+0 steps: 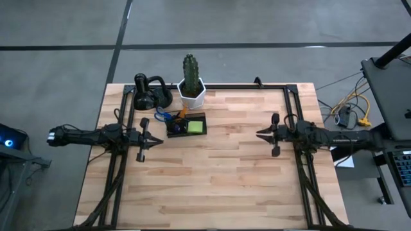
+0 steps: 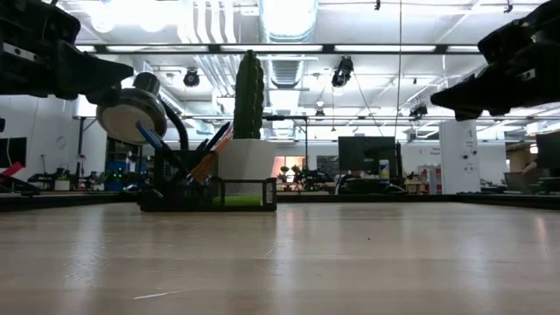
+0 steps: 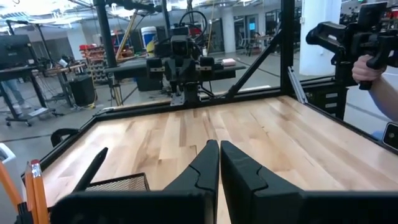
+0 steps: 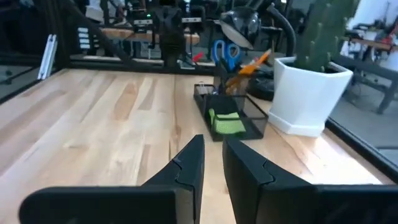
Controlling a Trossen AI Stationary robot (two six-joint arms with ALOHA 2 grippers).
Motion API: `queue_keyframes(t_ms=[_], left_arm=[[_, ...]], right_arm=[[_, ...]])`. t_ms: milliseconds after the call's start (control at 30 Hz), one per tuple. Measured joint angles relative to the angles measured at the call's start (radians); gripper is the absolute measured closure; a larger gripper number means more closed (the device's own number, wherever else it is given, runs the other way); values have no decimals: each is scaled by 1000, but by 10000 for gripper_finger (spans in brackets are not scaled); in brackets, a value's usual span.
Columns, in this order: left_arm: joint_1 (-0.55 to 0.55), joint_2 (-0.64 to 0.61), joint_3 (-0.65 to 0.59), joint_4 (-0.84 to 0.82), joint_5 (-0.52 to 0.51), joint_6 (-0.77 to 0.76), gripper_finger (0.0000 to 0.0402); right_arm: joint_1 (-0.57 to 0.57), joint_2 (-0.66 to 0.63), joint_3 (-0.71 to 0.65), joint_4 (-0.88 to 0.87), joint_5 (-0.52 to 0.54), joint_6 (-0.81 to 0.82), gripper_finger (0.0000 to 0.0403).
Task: Pick and place office supplies into organizer
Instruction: Return to Home Position
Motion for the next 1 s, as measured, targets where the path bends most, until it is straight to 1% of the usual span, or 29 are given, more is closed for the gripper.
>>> queue_keyframes(t_ms=[167,300,1000], left_arm=[[0,-3,0,-15,0,1,401],[0,-3,0,-16,1,-19,401],[0,-1,-1,-14,0,-26,401]], right_arm=[[1,-129,0,-111,21,26,356],[1,-177,0,-120,-5,29,356],[1,-170,0,-119,-3,30,355]])
